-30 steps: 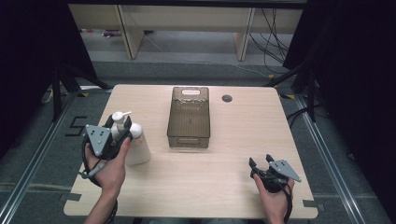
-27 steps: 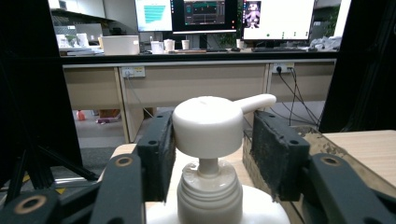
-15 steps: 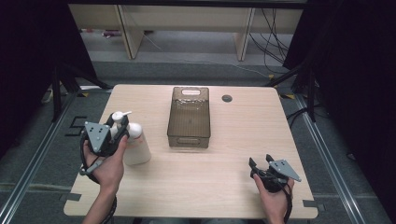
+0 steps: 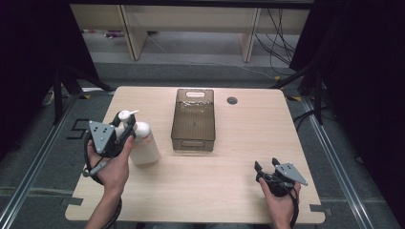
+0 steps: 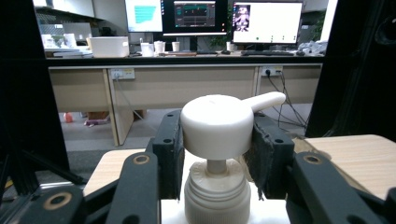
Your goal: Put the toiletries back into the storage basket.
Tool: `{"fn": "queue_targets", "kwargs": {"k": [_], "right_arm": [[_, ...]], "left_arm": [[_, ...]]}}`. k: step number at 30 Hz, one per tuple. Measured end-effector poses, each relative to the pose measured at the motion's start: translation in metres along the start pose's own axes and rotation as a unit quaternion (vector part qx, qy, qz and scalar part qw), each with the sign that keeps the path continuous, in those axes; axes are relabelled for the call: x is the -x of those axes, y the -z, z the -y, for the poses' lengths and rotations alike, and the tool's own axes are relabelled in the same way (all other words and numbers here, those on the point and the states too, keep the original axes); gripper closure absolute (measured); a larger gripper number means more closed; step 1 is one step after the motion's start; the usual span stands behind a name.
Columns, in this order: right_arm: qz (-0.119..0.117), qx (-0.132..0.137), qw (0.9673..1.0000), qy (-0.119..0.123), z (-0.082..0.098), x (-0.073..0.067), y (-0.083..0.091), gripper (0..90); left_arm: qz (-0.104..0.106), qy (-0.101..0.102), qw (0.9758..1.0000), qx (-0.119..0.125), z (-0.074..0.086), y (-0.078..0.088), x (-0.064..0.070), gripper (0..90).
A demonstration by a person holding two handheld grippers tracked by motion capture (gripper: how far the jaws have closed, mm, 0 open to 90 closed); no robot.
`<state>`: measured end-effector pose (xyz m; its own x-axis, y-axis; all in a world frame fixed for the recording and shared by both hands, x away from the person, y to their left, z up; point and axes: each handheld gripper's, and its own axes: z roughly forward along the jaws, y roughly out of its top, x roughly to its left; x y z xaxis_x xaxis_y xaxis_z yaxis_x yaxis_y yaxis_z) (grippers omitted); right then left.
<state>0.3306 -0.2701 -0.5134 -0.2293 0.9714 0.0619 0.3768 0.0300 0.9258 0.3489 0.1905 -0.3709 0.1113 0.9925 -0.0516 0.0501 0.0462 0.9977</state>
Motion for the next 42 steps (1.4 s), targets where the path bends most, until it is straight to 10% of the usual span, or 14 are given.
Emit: {"fn": "queue_targets", "kwargs": {"k": [42], "right_arm": [[0.009,0.003,0.9999,0.008,0.0,0.0,0.001,30.4]], "left_arm": [[0.054,-0.011,0.9975,0.045,-0.042,-0.013,0.044,58.9]]}}
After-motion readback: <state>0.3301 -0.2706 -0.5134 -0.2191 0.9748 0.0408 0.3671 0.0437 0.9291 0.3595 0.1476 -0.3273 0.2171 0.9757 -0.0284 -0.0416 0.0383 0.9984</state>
